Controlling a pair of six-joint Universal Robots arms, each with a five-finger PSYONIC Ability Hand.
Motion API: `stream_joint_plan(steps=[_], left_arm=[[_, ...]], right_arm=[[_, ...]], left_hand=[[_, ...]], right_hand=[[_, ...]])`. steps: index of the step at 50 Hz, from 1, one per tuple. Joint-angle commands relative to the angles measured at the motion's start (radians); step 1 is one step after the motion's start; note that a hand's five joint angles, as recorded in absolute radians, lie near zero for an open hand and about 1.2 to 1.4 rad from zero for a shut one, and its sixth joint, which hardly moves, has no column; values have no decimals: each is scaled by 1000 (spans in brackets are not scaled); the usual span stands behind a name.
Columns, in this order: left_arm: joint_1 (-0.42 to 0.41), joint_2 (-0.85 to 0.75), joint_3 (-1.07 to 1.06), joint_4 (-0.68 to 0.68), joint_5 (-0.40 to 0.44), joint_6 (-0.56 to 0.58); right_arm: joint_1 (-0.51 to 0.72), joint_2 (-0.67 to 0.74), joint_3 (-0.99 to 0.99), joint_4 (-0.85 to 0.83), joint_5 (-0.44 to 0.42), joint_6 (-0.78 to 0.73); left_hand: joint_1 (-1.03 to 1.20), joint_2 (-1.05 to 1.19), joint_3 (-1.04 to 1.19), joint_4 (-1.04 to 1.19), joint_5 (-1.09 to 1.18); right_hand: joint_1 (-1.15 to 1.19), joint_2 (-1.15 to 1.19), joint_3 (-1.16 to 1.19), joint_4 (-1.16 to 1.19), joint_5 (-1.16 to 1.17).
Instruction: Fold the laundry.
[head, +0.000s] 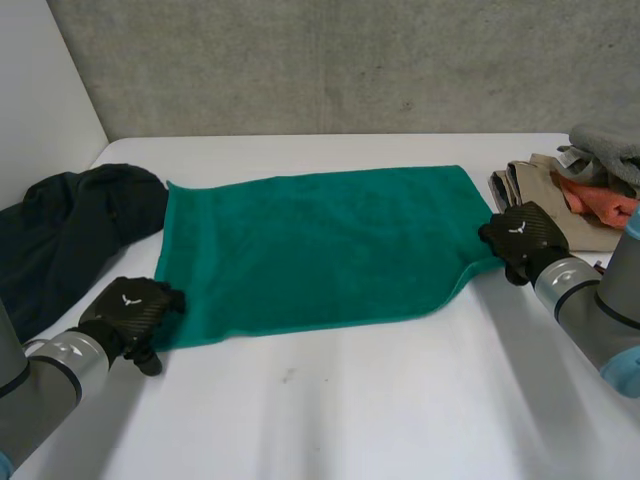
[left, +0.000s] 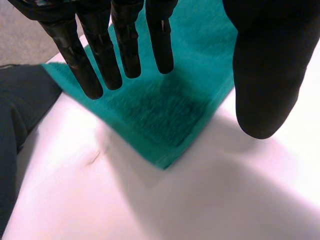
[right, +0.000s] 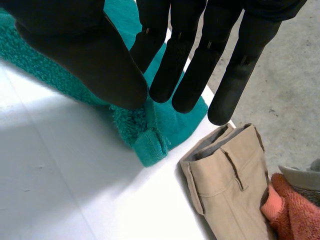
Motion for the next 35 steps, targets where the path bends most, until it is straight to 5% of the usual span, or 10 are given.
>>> stream_joint_plan(steps=[1,28,35], left_arm=[[35,-121,62,63,-6,25],[-18,-213,196,138,-5,-7],[-34,-217,232,138,-14,-19]], right_arm=[[-1,0,15,-2,0,-13],[-15,0,27,-2,-4,-16],[-18,-3,26,-2,0,-21]], left_hand=[[65,68,69,83,82],[280,282,283,297,296],[893,895,896,910,909]], right_hand=[[249,215,202,194,192],[249,215,202,194,192],[249,215,202,194,192]])
